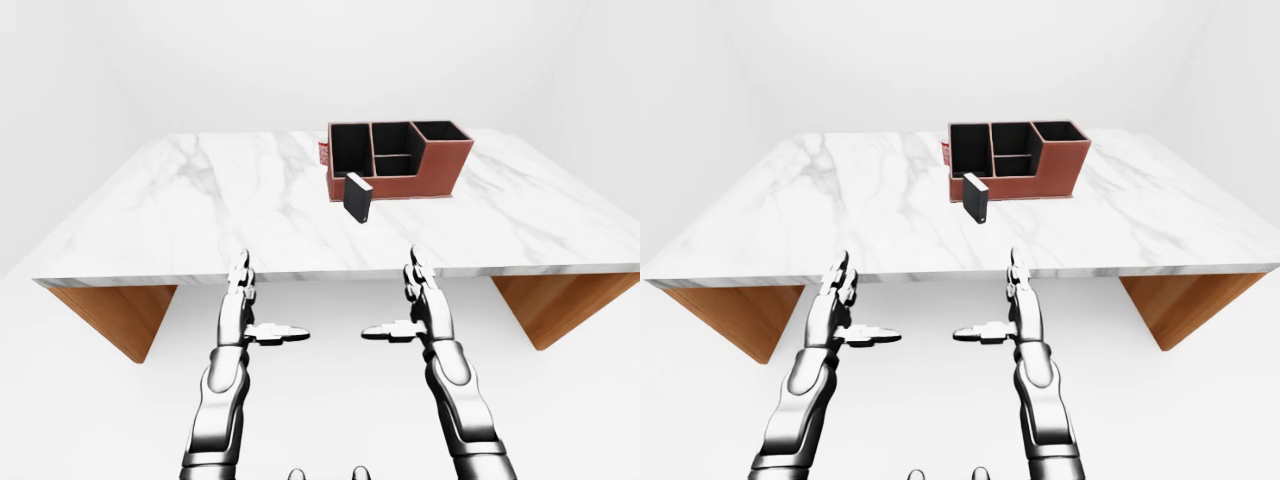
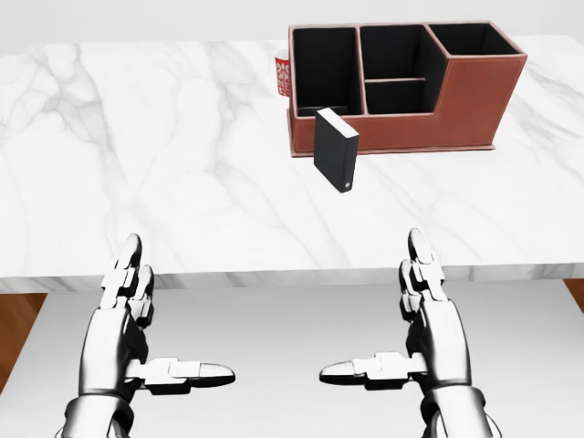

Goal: Pick up the book and place it in the right compartment of the caddy.

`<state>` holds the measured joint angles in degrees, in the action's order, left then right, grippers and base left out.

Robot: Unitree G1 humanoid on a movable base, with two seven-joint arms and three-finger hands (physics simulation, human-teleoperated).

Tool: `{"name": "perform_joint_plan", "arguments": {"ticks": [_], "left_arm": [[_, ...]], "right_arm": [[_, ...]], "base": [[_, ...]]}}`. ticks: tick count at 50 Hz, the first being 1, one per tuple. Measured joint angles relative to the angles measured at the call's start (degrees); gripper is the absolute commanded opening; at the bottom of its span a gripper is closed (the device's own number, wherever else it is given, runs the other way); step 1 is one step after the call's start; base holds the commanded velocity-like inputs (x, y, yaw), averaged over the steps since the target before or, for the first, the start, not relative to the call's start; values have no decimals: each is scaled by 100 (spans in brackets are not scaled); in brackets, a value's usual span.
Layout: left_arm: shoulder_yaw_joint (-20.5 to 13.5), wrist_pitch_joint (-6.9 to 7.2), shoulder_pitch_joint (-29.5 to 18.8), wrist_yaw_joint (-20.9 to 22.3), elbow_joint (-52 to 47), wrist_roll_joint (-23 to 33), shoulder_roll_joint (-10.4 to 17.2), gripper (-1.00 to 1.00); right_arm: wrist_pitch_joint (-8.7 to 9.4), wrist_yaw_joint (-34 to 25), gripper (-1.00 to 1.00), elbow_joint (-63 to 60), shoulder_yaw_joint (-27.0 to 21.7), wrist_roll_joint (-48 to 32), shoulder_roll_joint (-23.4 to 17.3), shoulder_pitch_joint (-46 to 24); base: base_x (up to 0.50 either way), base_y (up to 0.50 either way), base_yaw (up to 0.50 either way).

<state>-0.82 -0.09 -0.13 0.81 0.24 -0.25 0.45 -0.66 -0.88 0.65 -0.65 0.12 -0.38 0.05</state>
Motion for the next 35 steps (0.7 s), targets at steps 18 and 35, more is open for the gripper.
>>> {"name": "perform_joint_plan", "arguments": {"ticks": [18,35], "left_arm": [[-141,-109,-102,101,209,-17,80,100],[-95,126,-3,106,-176,59,70,100]], "right_arm": [[-202,-179,100,141,-30,-26,-35,36],[-363,-299,100,389,-11,-15,-33,-22]], "base": [[0,0,0],[0,-17,0]]}}
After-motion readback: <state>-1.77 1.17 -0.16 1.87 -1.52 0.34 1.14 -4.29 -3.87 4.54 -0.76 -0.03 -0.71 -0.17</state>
